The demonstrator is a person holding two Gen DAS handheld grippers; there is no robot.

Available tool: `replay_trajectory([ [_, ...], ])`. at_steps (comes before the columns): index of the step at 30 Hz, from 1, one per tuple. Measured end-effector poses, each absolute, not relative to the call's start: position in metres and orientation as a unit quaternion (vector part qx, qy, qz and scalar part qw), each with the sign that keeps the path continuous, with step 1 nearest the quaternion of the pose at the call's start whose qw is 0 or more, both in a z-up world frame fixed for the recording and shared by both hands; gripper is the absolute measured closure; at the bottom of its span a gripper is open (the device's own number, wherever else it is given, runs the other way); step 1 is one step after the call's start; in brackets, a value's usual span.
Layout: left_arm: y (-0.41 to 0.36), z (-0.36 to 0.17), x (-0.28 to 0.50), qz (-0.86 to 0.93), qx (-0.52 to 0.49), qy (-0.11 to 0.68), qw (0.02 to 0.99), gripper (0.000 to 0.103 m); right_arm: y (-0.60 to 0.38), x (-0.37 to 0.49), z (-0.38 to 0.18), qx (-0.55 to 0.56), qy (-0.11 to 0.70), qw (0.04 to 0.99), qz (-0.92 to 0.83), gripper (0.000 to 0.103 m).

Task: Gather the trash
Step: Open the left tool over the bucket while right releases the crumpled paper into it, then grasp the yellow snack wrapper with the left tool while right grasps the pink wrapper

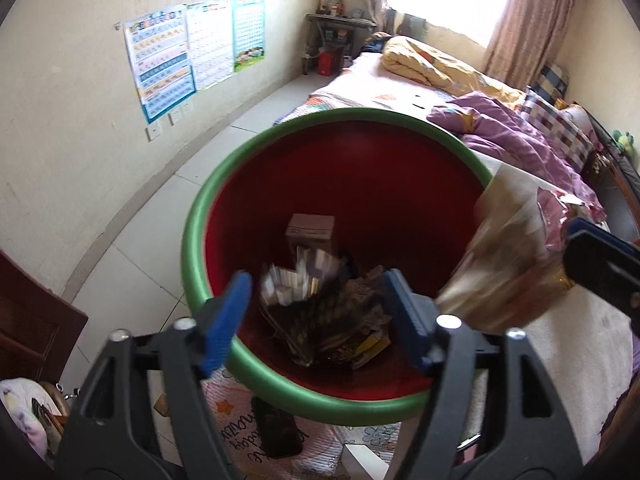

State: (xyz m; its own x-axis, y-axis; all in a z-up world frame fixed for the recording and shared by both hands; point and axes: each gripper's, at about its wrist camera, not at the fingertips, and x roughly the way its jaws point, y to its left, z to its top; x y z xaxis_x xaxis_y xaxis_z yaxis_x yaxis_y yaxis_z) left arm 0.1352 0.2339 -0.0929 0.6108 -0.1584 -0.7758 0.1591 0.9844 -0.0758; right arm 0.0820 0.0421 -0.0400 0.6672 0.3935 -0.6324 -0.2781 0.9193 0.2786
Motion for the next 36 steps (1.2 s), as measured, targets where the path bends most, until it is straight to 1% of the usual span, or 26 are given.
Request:
replay_trajectory([
  [5, 0.232, -0.09, 0.132, -0.085, 0.002, 0.429, 0.899, 0.034, 0.032, 0.072, -0.039, 0.09, 0.357, 0.912, 0.18, 0.052],
  [9, 0.223, -0.08, 0.125, -0.088, 0.01, 0.412, 0.907, 0.034, 0.015, 0.057, -0.039, 0.103, 0.351, 0.915, 0.167, 0.051],
  [14, 0.194, -0.057, 0.116, -0.117, 0.028, 0.383, 0.916, 0.034, -0.026, 0.033, -0.05, 0.128, 0.361, 0.916, 0.121, 0.049],
  [17, 0.162, -0.05, 0.107, -0.152, 0.037, 0.376, 0.913, 0.033, -0.058, 0.017, -0.061, 0.147, 0.37, 0.913, 0.085, 0.049],
  [22, 0.088, -0.07, 0.086, -0.235, 0.071, 0.403, 0.882, 0.033, -0.111, -0.01, -0.078, 0.176, 0.385, 0.905, 0.03, 0.049],
  [27, 0.023, -0.098, 0.083, -0.266, 0.112, 0.429, 0.856, 0.033, -0.158, -0.039, -0.083, 0.192, 0.387, 0.902, -0.007, 0.049],
  [33, -0.028, -0.124, 0.104, -0.261, 0.106, 0.458, 0.843, 0.033, -0.205, -0.066, -0.085, 0.202, 0.388, 0.899, -0.023, 0.049],
  [36, -0.042, -0.137, 0.107, -0.246, 0.102, 0.476, 0.838, 0.033, -0.224, -0.075, -0.087, 0.204, 0.39, 0.898, -0.022, 0.049],
])
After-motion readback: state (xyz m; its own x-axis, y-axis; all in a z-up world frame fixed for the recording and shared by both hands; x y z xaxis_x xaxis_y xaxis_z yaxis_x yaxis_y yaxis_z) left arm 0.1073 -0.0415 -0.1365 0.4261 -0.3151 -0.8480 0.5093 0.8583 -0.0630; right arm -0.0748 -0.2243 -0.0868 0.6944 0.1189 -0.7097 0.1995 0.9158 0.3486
